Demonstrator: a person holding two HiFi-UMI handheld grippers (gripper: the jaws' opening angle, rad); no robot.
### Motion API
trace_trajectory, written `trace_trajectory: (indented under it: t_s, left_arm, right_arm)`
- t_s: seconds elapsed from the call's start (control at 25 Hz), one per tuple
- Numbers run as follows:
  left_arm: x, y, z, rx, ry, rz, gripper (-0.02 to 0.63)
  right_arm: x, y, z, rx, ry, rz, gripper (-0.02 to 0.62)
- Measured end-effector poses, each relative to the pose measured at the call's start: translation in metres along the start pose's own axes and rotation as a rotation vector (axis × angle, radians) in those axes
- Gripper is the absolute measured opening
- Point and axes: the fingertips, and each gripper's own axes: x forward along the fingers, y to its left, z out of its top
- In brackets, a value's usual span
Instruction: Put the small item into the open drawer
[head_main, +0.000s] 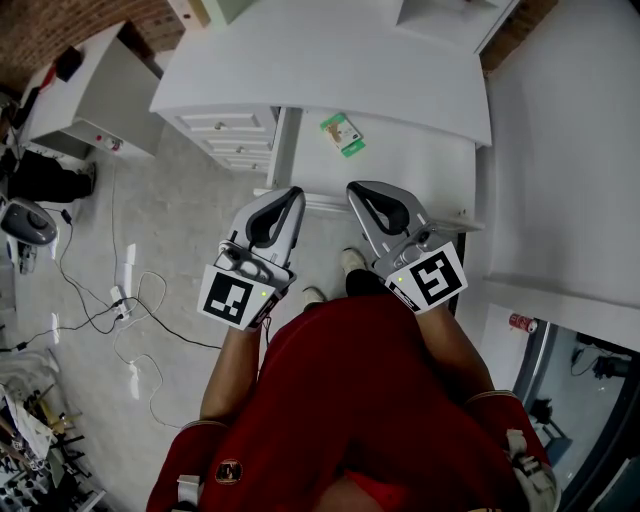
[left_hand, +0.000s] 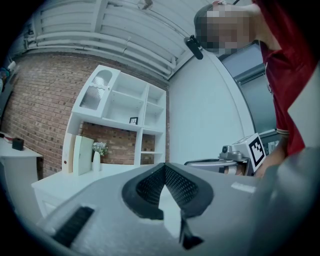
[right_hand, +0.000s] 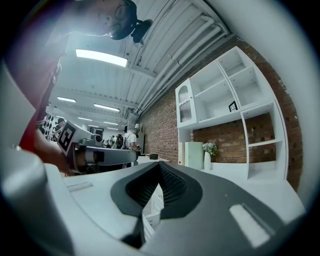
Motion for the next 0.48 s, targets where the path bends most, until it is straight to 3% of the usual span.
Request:
trace_trajectory:
  t_s: [0.48]
  left_arm:
    - [0.0021, -0.0034, 0.0009, 0.001, 0.000, 0.000, 0.002]
  right_arm:
    - [-0.0050, -0.0065, -0.0023, -0.017, 0.017, -0.013, 0.011]
